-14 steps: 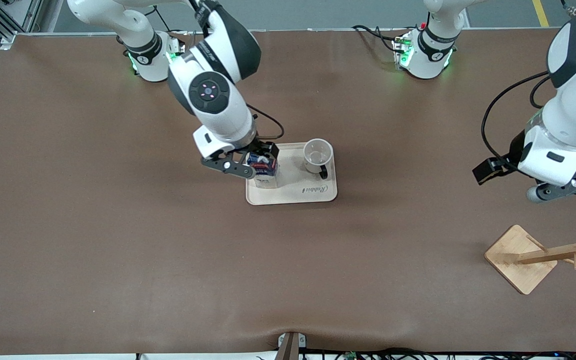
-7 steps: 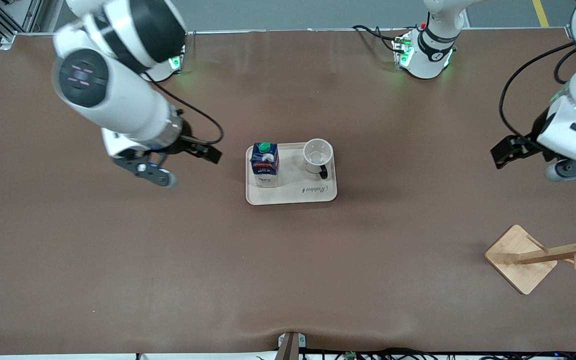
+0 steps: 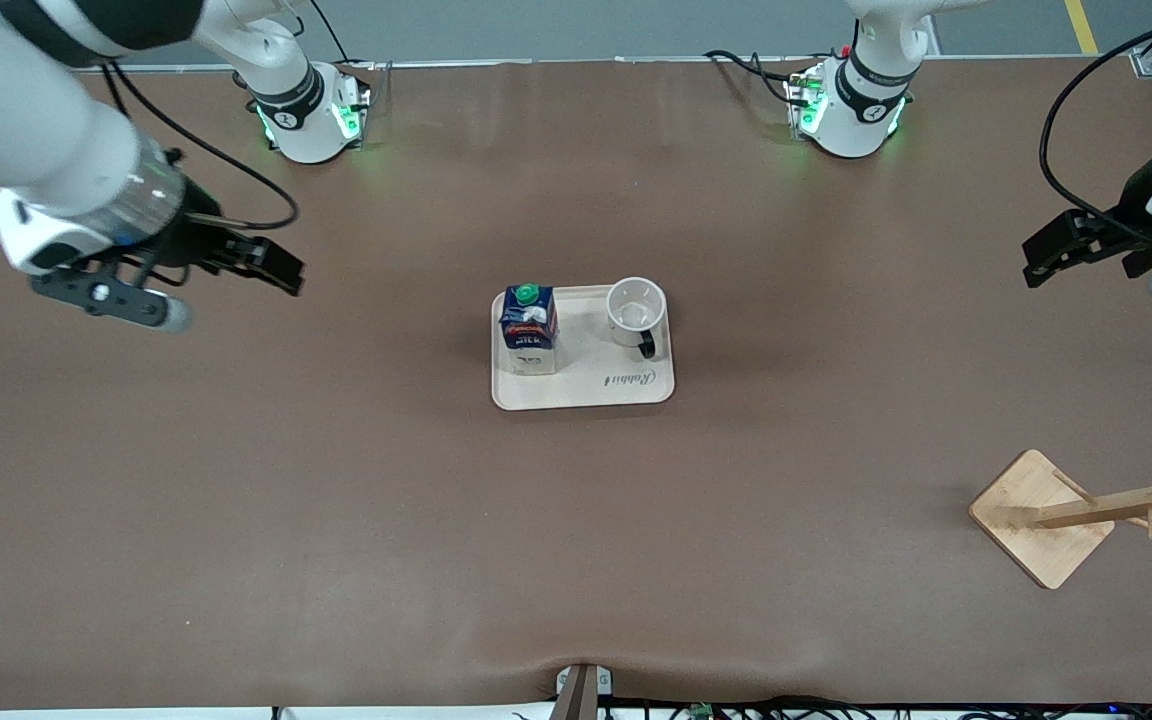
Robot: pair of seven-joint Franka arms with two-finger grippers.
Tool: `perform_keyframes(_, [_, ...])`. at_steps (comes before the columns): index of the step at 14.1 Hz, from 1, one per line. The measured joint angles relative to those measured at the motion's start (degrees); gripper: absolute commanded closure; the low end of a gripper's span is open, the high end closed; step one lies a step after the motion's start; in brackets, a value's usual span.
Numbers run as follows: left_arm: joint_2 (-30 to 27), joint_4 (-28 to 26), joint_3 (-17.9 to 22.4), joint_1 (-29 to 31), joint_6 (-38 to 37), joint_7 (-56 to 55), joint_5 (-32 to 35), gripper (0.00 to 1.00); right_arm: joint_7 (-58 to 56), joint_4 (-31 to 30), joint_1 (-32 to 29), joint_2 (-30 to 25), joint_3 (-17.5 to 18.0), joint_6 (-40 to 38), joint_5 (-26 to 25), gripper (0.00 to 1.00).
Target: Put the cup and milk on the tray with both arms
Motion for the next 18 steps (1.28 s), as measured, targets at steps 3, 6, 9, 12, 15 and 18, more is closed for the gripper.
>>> perform_keyframes(3, [-2.48,-2.82,5.18,-3.83,-0.16,0.04,-2.53,0.00,-13.33,-6.98,-7.48,-5.36,-0.17,1.62,-0.30,0.00])
perform_keyframes(6, [-5.11,-5.91,7.18,-6.08,-0.11,0.09,-3.23,0.00,-28.96,-8.83,-15.67,-6.97,-0.34,2.00,-0.38,0.00])
perform_keyframes(9, [-7.80,-9.01,8.66,-8.82,0.48,0.08,-3.25,0.00,-39.70,-9.27,-21.47,-7.00,-0.45,2.04,-0.43,0.00])
perform_keyframes(12, [-10.13,-11.88,8.95,-10.01,2.14,-0.17,-3.24,0.00,-41.43,-9.30,-22.03,-7.01,0.12,2.31,-2.99,0.00])
perform_keyframes(15, [-12.28,-14.34,9.36,-9.97,4.23,-0.17,-3.24,0.00,-41.45,-8.18,-21.94,-7.07,0.87,3.16,-4.38,0.00])
perform_keyframes(18, [-12.69,-14.69,9.65,-9.96,4.39,-0.13,-3.24,0.00,-41.45,-7.25,-21.94,-7.33,0.90,3.06,-4.38,0.00])
